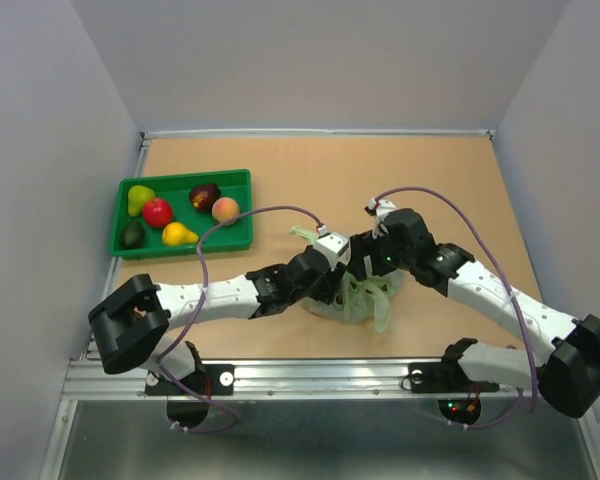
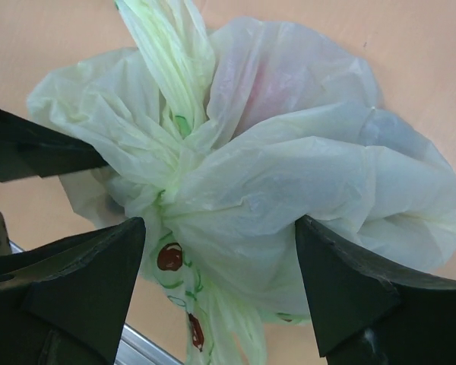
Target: Untie the knot of the plastic bag and take out the fruit
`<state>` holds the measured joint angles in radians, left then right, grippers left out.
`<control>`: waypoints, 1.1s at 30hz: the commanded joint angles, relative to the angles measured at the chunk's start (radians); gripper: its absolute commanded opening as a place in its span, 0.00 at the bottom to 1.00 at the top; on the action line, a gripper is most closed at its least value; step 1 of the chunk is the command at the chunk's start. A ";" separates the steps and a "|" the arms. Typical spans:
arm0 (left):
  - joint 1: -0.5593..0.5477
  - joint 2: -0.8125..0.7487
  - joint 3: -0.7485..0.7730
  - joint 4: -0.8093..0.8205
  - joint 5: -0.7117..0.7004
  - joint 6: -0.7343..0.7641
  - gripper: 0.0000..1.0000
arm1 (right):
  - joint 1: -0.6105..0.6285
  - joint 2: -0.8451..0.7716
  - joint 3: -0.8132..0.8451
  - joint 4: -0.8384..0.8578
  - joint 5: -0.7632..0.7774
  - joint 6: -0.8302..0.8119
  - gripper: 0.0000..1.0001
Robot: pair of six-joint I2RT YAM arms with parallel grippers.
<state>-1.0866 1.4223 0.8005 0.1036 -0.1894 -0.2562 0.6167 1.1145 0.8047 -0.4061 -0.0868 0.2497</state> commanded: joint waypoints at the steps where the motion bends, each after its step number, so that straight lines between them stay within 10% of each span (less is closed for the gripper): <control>1: -0.006 -0.031 -0.078 0.220 0.005 -0.129 0.59 | 0.055 0.033 0.076 0.049 0.140 -0.021 0.84; 7: -0.006 -0.025 -0.139 0.295 0.034 -0.178 0.04 | 0.067 0.070 0.042 0.061 0.193 -0.012 0.74; 15: -0.006 -0.089 -0.193 0.243 -0.054 -0.224 0.00 | 0.068 -0.054 0.030 0.066 0.390 0.016 0.00; 24: 0.091 -0.255 -0.251 0.012 -0.243 -0.431 0.00 | -0.092 -0.163 0.044 0.062 0.802 0.112 0.01; 30: 0.293 -0.433 -0.392 0.063 -0.113 -0.496 0.00 | -0.245 -0.232 0.048 0.066 0.665 0.122 0.01; 33: 0.315 -0.477 -0.419 0.172 -0.018 -0.466 0.00 | -0.244 -0.229 0.068 0.061 0.411 0.036 0.26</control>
<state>-0.8127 0.9901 0.4194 0.2367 -0.2573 -0.7238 0.3882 0.9024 0.8230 -0.3885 0.4744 0.3618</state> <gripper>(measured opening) 0.022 0.151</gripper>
